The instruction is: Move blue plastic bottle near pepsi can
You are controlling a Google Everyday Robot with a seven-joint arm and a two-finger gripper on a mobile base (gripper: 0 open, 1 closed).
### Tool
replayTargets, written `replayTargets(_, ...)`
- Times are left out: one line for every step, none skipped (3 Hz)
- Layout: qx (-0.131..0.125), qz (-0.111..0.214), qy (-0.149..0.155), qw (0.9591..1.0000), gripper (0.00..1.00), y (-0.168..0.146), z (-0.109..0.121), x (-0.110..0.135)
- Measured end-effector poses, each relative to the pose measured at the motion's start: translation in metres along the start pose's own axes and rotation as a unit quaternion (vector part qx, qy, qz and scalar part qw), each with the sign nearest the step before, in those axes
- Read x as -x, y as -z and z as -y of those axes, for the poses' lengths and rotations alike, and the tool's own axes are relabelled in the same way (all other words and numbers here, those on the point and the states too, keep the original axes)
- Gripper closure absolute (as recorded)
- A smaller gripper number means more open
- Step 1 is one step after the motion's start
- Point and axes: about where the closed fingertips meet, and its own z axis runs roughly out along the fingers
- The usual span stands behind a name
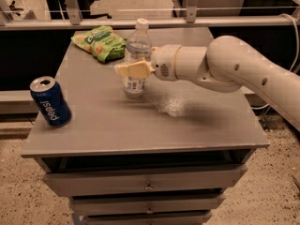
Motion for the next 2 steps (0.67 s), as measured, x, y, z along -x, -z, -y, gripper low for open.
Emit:
replayTargets(0.046, -0.025, -0.007, 0.9986, 1.0, -0.01, -0.024, -0.004)
replayTargets(0.088, -0.027, -0.006, 0.9957, 1.0, -0.018, -0.046, 0.002)
